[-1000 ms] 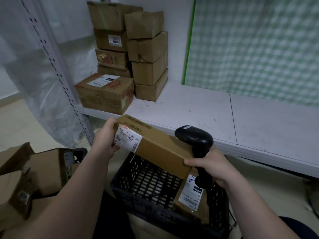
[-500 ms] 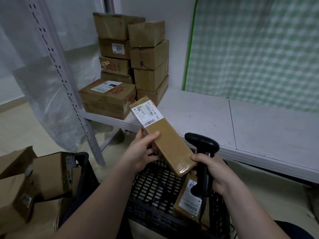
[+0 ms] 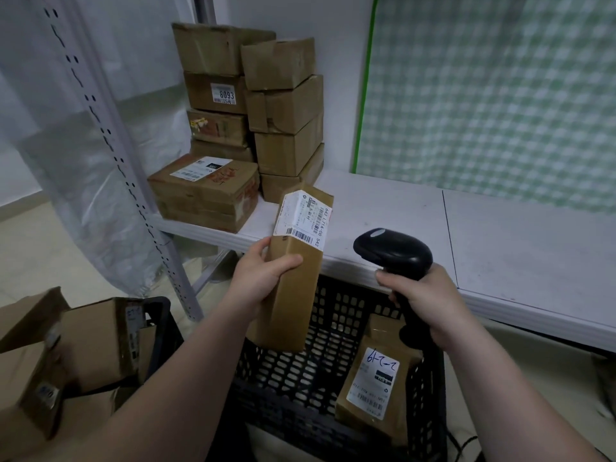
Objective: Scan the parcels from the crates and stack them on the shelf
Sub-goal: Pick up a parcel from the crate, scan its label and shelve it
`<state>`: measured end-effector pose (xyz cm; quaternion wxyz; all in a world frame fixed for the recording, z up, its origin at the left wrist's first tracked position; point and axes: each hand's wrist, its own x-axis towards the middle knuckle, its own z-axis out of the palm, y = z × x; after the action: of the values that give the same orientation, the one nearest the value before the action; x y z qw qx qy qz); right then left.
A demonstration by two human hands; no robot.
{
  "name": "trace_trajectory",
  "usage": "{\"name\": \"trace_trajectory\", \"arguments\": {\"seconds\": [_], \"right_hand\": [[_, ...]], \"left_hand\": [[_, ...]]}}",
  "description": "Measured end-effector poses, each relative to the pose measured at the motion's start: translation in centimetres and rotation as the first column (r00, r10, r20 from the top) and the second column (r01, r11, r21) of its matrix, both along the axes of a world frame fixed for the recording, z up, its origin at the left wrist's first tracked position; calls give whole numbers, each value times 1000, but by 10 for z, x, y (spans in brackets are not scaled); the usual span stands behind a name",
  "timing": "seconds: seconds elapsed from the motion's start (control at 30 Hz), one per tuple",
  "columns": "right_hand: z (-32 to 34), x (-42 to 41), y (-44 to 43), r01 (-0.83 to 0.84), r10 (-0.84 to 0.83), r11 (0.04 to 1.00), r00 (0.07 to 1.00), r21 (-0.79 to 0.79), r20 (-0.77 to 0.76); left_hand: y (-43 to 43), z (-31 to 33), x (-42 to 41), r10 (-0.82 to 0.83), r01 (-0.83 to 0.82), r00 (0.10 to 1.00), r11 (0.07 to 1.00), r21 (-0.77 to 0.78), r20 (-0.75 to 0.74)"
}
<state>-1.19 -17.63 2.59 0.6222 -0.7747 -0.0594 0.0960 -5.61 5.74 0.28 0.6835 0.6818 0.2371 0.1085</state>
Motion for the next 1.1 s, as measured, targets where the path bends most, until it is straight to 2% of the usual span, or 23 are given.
{"name": "trace_trajectory", "arguments": {"seconds": [0.17,0.4,0.53,1.1], "right_hand": [[14,8,3,57,-17,976,982,-210,189],[21,9,4,60,60,916,957,-396,283],[20,9,4,60,79,904,950,-423,302],[14,13,2,66,160,836,920,-545,357]], "left_hand": [[6,6,0,-31,32,999,998,59,-21],[10,7,0,-75,80,995,994,73,-64],[9,9,-1,-108,116,990,989,90,-90],[26,1,3,-60,78,975,994,79,-215]]}}
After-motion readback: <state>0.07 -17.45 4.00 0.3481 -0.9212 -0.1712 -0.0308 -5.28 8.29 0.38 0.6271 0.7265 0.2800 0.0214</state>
